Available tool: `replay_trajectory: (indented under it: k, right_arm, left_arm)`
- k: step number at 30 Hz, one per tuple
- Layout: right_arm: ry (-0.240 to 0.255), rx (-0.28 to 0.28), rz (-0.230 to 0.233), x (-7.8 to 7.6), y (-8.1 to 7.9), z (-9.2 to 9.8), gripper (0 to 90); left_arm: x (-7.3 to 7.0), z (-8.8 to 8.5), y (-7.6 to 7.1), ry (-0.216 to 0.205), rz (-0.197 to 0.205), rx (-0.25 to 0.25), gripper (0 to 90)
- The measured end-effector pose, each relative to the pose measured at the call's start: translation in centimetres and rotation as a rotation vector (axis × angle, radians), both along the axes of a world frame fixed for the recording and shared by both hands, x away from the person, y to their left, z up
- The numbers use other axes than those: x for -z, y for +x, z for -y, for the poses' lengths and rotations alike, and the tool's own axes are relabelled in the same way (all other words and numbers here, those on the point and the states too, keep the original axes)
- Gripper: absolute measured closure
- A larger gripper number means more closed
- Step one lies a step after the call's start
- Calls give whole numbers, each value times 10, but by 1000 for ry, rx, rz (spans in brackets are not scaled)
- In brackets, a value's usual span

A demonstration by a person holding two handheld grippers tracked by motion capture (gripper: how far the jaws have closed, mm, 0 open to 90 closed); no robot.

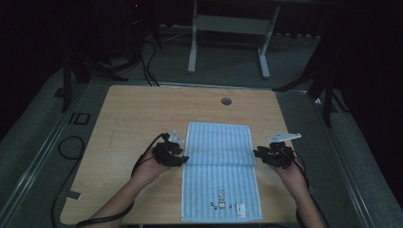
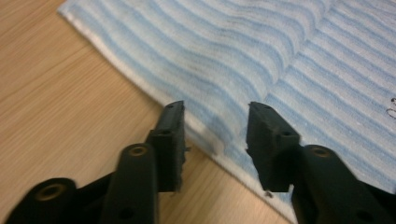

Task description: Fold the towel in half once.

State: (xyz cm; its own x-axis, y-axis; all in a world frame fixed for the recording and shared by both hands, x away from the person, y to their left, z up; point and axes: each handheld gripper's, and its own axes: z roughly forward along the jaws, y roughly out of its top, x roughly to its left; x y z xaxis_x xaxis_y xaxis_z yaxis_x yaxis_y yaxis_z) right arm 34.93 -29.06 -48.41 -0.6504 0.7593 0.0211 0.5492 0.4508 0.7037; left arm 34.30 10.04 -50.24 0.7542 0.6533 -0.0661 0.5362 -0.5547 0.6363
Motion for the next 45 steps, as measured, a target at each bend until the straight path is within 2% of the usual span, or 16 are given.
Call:
replay_trajectory:
  k: [2,5,10,11,14,16,18,19,25,28,34,36,40,45]
  right_arm:
    - [15,7,-6,1,-3,2,734]
    - [-12,-13,-23,8,-4,-3,744]
    - [-54,-36,-39,21,4,-18,752]
    - [-59,-39,-49,24,6,-20,752]
    - [-96,-43,-70,34,13,-27,753]
    - [-111,-49,-96,42,18,-30,753]
    - [-123,-52,-110,50,22,-35,756]
    - [-114,-49,-105,51,23,-36,756]
    - [-107,-52,-109,51,28,-47,754]
    - [-117,-66,-99,51,29,-55,753]
    - [-107,-96,-113,51,33,-72,746]
    - [-108,-104,-113,51,34,-76,743]
    - [-91,-118,-125,52,35,-83,734]
    - [-101,-126,-116,52,36,-90,734]
  left_arm:
    - [1,0,0,-9,0,2,562]
    - [4,6,3,-17,-6,21,568]
    - [13,26,13,10,-34,67,609]
    - [16,30,15,24,-30,69,609]
    - [25,36,22,64,-55,73,610]
    - [31,36,27,69,-70,73,610]
    - [32,34,29,58,-72,67,611]
    - [32,32,31,67,-67,64,611]
    - [33,18,34,64,-74,38,611]
    - [33,10,34,57,-69,36,611]
    - [33,-8,34,61,-75,7,610]
    - [33,-14,34,49,-82,0,610]
    - [32,-22,33,64,-82,-5,610]
    - [33,-28,31,54,-85,-17,610]
